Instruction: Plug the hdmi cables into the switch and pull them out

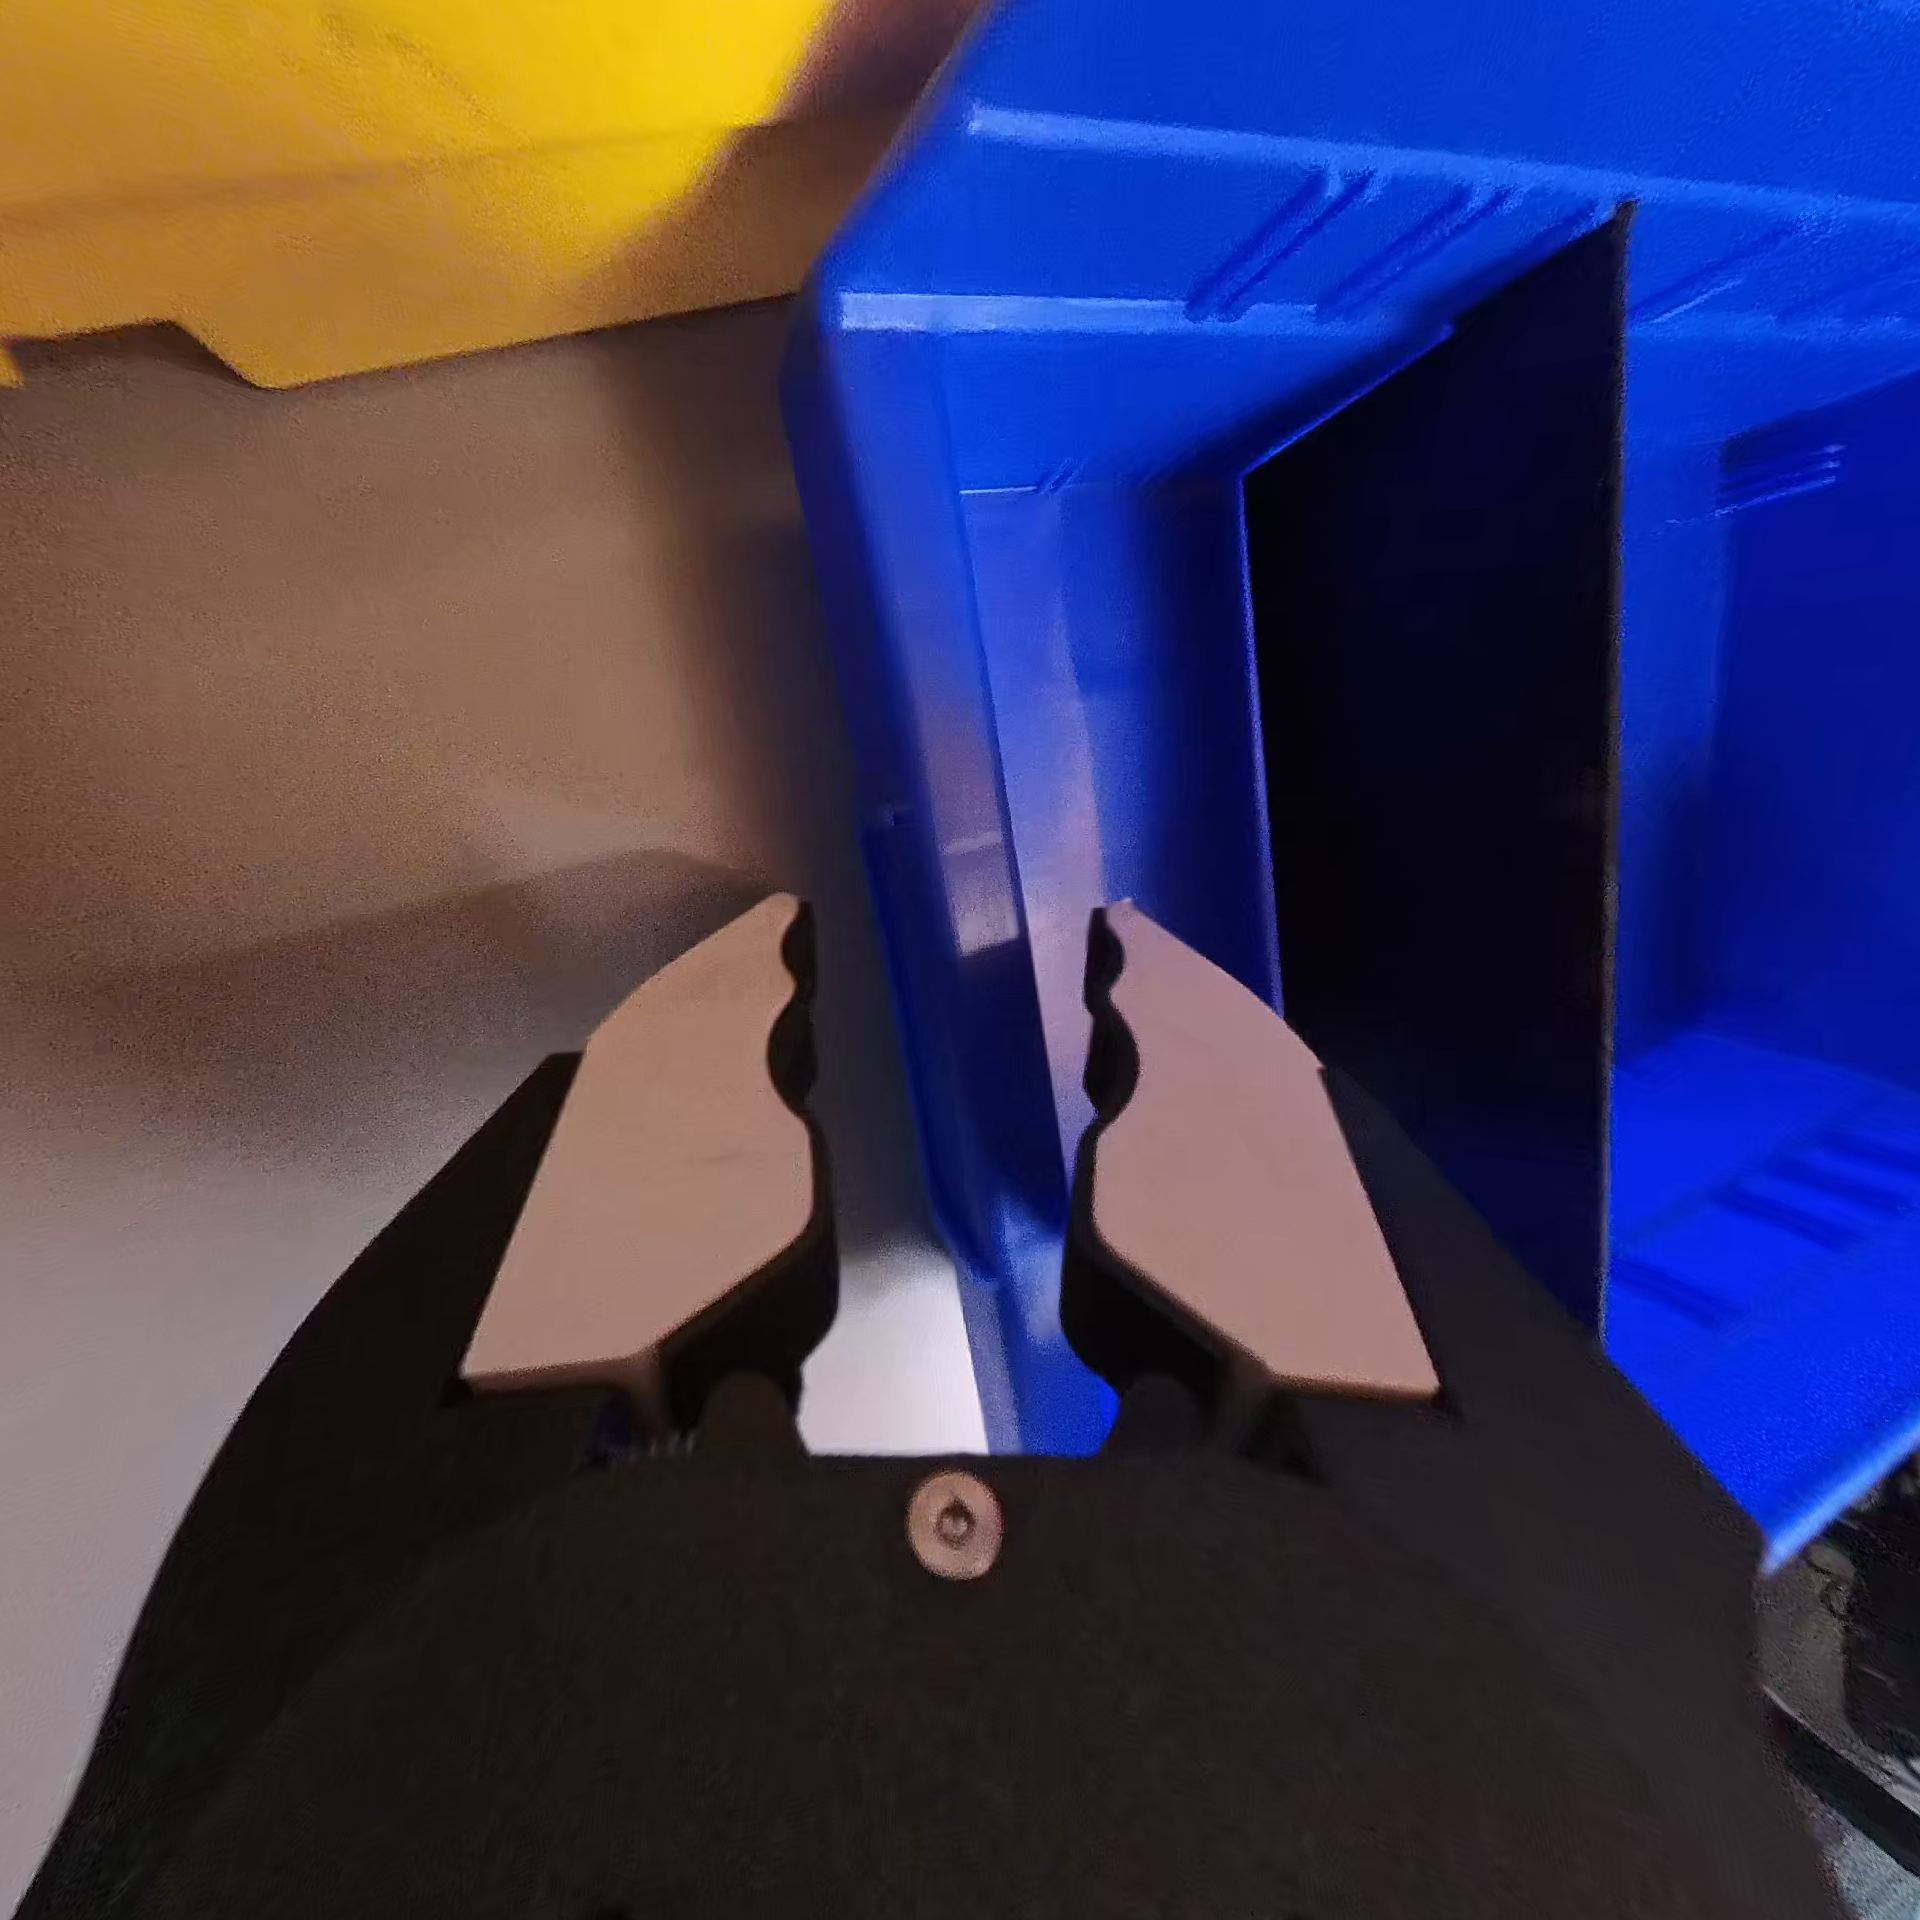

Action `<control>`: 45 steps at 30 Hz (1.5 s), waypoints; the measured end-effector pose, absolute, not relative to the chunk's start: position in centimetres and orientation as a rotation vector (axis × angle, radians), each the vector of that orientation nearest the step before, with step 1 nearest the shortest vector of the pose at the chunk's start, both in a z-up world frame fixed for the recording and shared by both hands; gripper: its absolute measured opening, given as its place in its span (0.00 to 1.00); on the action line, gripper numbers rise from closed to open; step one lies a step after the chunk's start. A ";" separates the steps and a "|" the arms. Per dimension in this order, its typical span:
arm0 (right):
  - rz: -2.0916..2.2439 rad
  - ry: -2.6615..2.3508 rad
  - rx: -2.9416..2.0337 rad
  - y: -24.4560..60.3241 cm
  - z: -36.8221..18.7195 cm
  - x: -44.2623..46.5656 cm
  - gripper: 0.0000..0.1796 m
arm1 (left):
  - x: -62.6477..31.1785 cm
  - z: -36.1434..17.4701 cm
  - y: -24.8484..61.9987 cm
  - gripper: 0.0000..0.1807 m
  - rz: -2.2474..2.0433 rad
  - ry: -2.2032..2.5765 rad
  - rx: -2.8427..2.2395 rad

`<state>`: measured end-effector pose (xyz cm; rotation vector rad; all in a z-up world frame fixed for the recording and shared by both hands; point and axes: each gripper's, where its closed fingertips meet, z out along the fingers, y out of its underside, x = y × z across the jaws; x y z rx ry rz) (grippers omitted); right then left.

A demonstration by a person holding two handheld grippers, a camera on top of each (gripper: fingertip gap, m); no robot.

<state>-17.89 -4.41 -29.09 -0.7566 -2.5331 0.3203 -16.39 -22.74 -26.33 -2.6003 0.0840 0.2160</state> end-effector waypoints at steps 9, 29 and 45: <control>0.315 -2.523 -0.704 -3.2 -29.4 -15.4 0.16 | -16.2 -29.4 -21.9 0.19 0.160 0.290 -2.763; 0.105 -2.311 -0.971 17.0 -28.0 4.2 0.16 | -17.1 -29.6 -18.9 0.19 0.157 0.459 -2.782; 0.894 -1.745 -1.251 15.3 -17.5 -0.6 0.23 | -25.5 -25.7 -10.1 0.22 0.288 0.253 -2.586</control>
